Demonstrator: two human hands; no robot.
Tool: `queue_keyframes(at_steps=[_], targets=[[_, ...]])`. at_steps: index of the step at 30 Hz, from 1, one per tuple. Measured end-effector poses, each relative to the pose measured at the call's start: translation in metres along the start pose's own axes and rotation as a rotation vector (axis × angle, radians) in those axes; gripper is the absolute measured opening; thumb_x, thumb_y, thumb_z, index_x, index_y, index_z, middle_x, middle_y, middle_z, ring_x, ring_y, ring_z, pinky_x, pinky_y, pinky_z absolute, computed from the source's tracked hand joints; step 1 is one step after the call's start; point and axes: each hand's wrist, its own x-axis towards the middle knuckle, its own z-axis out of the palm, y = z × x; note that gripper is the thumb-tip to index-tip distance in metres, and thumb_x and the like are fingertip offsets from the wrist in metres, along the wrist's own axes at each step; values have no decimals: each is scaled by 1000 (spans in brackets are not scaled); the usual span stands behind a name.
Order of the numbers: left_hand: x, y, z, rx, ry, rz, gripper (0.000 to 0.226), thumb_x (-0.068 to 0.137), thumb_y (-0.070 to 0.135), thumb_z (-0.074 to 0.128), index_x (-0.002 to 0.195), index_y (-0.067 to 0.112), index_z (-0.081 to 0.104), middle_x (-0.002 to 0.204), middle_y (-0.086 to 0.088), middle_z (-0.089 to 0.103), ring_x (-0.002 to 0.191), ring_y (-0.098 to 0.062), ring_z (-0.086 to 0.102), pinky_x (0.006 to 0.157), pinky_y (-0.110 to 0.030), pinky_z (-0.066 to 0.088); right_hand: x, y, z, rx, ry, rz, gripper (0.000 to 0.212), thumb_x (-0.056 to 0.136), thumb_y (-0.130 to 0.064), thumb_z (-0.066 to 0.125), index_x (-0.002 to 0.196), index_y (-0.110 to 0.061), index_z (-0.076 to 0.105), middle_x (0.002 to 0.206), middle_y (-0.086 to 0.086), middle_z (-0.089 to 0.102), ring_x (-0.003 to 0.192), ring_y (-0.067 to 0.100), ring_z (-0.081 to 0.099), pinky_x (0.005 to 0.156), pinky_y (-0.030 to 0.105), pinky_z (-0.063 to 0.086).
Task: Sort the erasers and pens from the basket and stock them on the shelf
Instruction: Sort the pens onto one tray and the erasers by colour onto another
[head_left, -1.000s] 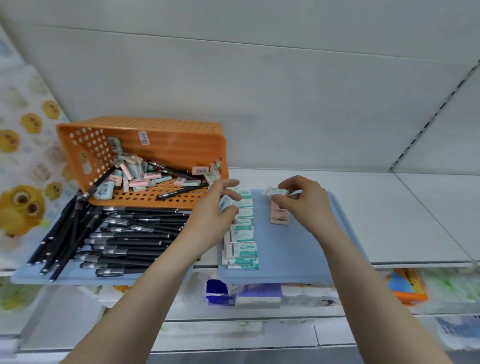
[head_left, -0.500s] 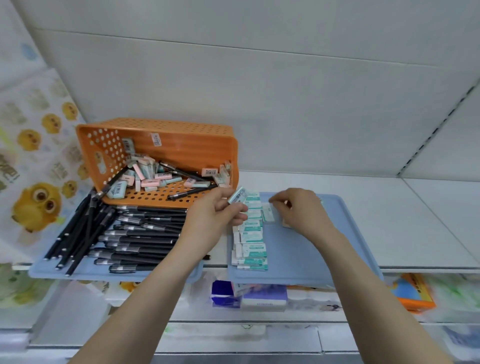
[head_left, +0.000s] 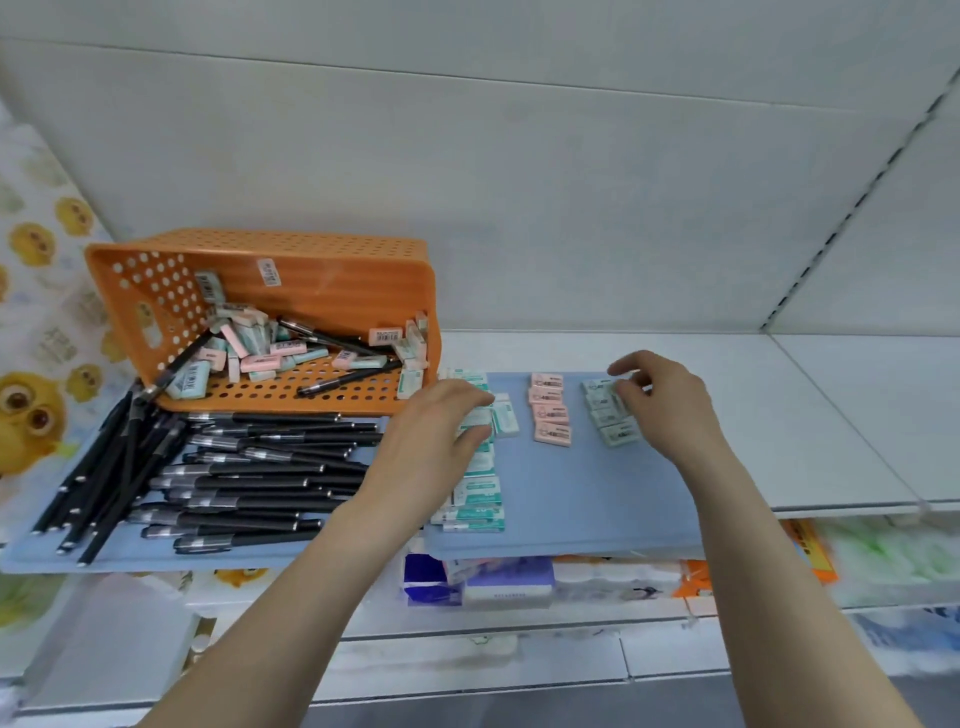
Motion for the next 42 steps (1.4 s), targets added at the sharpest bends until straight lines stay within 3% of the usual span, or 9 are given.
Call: queue_keyframes(at_steps=[7,13,16,20,23,27,33,38,42], targets=[[4,11,17,121,-21,111,33,91,17,65,124,12,64,126,-3,59,129,-23,45,107,-28,30,3,23,-12,44,-55,-58,10,85,-12,69,88,-21,69,85,1,70,70,11,60,67,29,51],[25,38,26,186,-110,142,35,88,8,63,123,11,64,126,-6,59,114,-28,55,93,-37,43,9,27,-6,-136,-247,-238,27,83,-12,71,109,-18,72,106,-2,65,92,16,58,82,28,42],[46,45,35,266,-203,92,37,85,14,63,122,9,60,124,-8,55,112,-30,53,89,-38,43,10,33,-4,-152,-240,-295,28,81,-9,70,107,-19,73,107,1,67,100,20,60,86,30,43],[69,57,50,375,-376,-16,49,79,30,71,117,7,52,115,-12,52,108,-31,53,76,-30,34,19,31,2,-192,-175,-350,34,87,-27,66,121,-23,66,120,0,62,112,24,51,90,28,37],[79,65,62,464,-458,-65,60,79,39,71,123,4,50,119,-15,52,112,-32,51,86,-32,38,22,30,23,-318,-241,-387,53,92,-40,46,138,-16,52,145,10,46,134,32,39,111,38,31],[87,63,72,424,-501,-152,60,79,40,71,125,5,52,122,-16,51,114,-33,49,91,-36,43,15,41,45,-377,-257,-397,48,104,-26,35,147,-4,37,158,13,27,147,33,18,122,39,13],[87,70,81,355,-482,-158,56,80,39,71,121,5,54,122,-16,53,114,-33,50,89,-32,40,19,55,34,-349,-200,-380,45,105,-23,35,145,-4,37,157,11,27,146,31,17,121,34,10],[78,69,71,305,-436,-154,53,81,41,71,119,9,55,120,-12,54,113,-31,50,86,-32,37,21,41,23,-280,-122,-418,39,103,-20,39,138,-6,49,141,10,49,132,28,41,111,34,31],[52,57,28,205,-98,-56,37,89,33,63,123,18,59,122,-1,58,112,-25,51,90,-32,39,21,8,12,-178,85,-429,34,94,-6,50,125,-12,63,125,7,62,114,29,56,90,33,42]])
